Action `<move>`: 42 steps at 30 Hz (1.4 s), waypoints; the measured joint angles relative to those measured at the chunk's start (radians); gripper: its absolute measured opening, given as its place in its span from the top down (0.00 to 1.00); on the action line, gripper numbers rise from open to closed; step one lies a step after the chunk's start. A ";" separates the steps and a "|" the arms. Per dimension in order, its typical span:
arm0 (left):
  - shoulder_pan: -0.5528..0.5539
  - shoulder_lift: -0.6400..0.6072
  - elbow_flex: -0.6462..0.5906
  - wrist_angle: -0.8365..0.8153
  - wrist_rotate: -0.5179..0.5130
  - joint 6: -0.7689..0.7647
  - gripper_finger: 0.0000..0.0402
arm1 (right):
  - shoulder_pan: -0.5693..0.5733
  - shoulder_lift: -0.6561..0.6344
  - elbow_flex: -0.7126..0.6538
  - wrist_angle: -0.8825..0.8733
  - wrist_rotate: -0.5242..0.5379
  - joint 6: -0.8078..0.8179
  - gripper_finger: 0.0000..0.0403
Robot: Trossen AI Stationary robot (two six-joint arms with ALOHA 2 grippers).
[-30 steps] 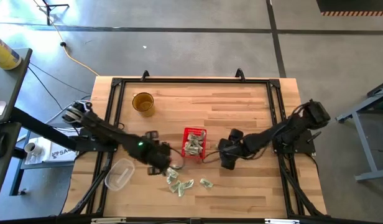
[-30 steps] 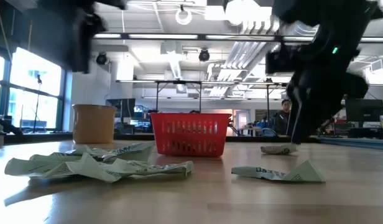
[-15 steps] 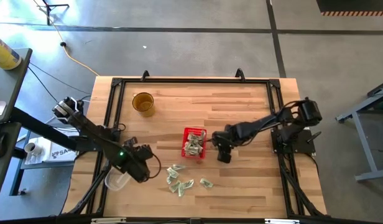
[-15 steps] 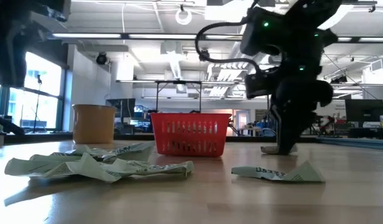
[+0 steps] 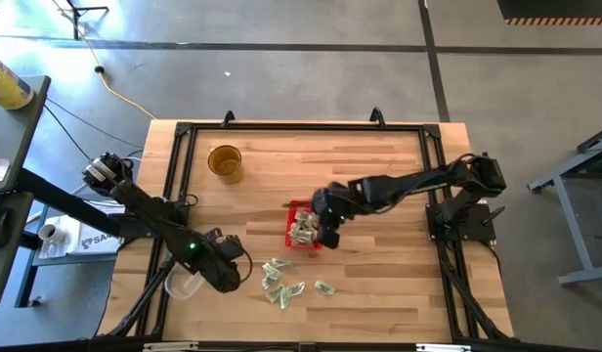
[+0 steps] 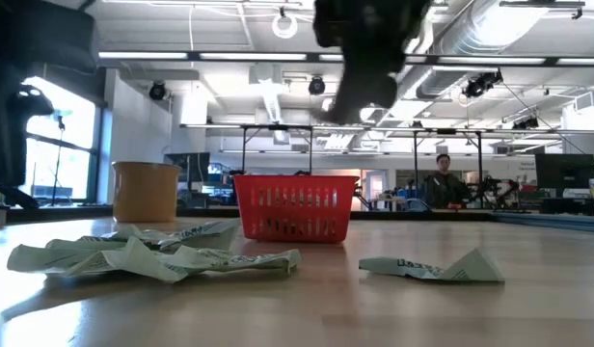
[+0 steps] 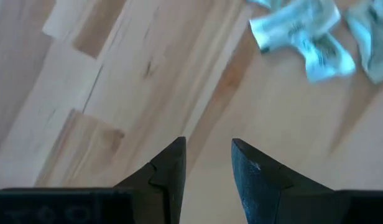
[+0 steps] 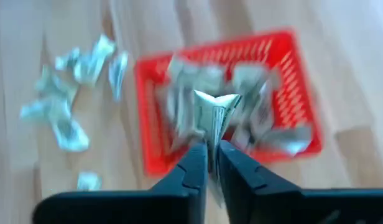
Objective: Pick and place Stevia / Truvia into bins
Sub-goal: Put the white stevia packet into the red basket
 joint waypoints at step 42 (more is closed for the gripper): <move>0.366 0.236 0.063 0.458 0.281 0.672 0.93 | 0.171 0.030 0.026 -0.345 0.221 0.053 0.23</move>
